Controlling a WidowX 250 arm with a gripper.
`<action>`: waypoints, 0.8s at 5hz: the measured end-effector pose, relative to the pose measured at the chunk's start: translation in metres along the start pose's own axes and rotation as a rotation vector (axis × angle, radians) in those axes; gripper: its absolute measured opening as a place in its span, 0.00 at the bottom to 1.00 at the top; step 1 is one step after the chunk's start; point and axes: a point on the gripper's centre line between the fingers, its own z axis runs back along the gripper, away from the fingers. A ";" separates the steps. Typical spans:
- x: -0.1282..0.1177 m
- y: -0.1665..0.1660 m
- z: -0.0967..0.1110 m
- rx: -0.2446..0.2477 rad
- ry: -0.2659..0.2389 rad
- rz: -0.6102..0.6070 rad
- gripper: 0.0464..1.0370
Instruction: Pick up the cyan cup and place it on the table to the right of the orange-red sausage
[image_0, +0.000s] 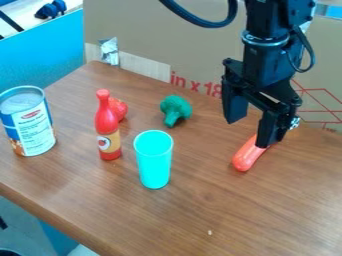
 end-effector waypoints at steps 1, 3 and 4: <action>-0.003 0.000 -0.010 -0.003 0.034 0.000 0.97; -0.038 0.036 -0.004 0.095 0.086 0.016 0.97; -0.056 0.045 -0.011 0.130 0.142 0.014 0.97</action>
